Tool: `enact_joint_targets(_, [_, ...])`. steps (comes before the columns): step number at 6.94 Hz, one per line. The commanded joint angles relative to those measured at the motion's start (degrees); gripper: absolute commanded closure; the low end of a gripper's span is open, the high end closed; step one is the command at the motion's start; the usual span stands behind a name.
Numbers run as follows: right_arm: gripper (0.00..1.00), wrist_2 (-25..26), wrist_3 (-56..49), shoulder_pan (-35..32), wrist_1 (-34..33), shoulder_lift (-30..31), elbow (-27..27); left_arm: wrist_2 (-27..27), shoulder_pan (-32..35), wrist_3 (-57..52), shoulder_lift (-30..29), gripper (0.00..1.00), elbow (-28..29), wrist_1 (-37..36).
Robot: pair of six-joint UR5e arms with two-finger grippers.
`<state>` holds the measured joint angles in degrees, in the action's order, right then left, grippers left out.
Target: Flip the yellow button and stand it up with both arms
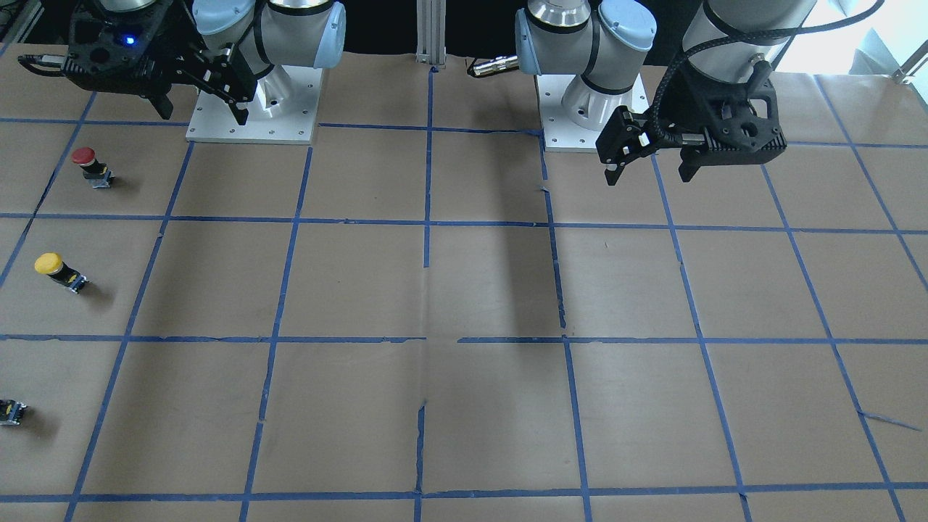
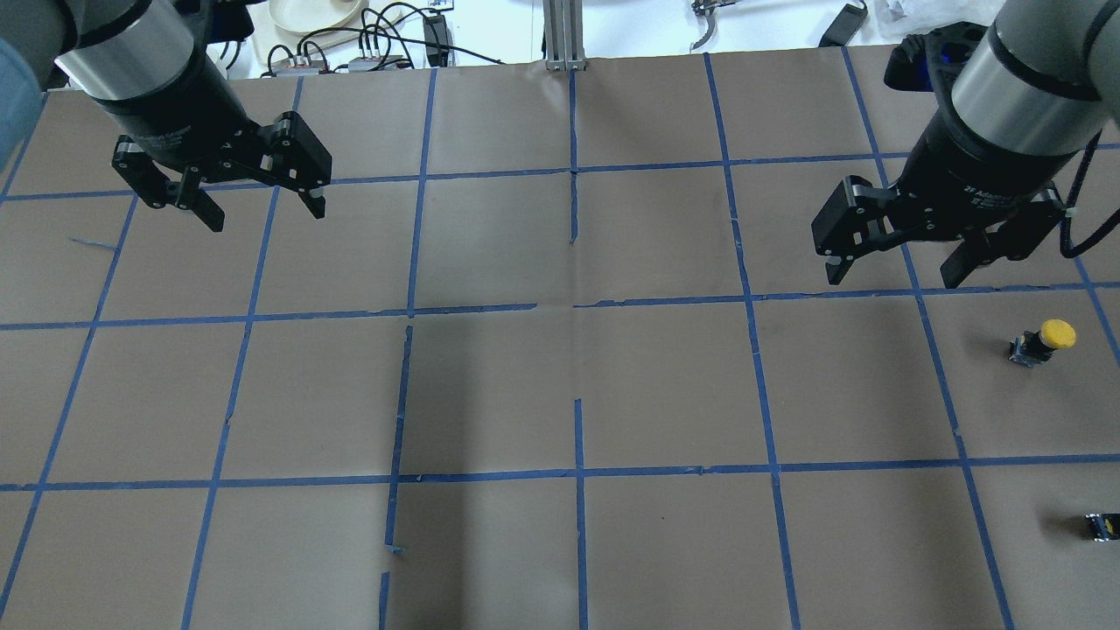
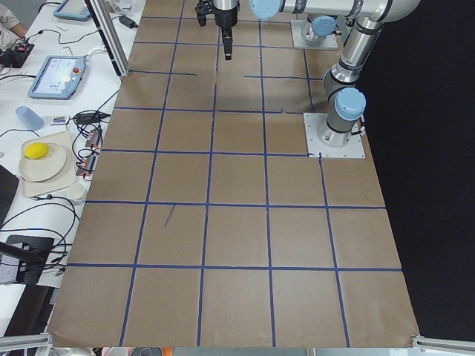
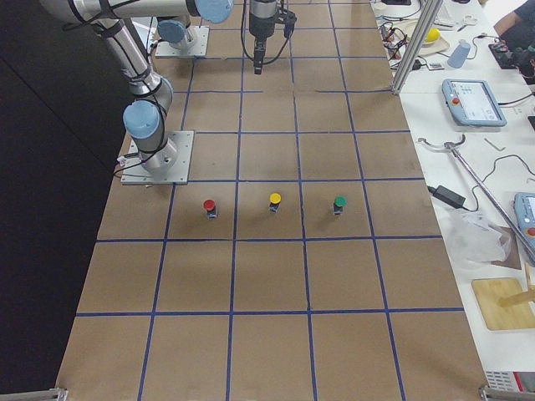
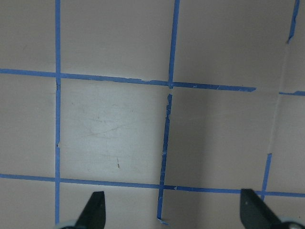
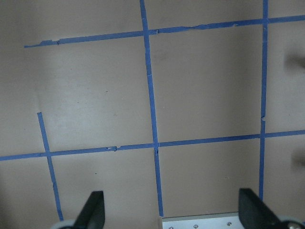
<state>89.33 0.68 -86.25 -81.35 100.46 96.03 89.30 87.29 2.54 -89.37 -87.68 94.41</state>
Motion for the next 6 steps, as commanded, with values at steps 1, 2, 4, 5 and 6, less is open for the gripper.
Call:
enact_joint_targets(1, [0.00,0.1,-0.2,-0.1,0.1,0.0,0.0,0.0,0.0,0.0,-0.1,0.00,0.1,0.0])
enact_joint_targets(2, [0.00,0.1,-0.2,0.0,0.0,0.1,0.0,0.2,0.0,0.0,-0.1,0.00,0.1,0.0])
enact_joint_targets(4, [0.00,0.1,-0.1,0.0,-0.1,0.0,0.0,0.5,0.1,-0.3,0.1,0.00,-0.3,0.0])
enact_joint_targets(5, [0.00,0.3,-0.7,0.0,-0.6,-0.2,0.0,0.3,0.2,-0.7,0.0,0.00,-0.1,0.0])
enact_joint_targets(6, [0.00,0.3,-0.8,0.0,-0.7,-0.2,0.0,0.3,0.3,-0.9,0.0,0.00,-0.1,0.0])
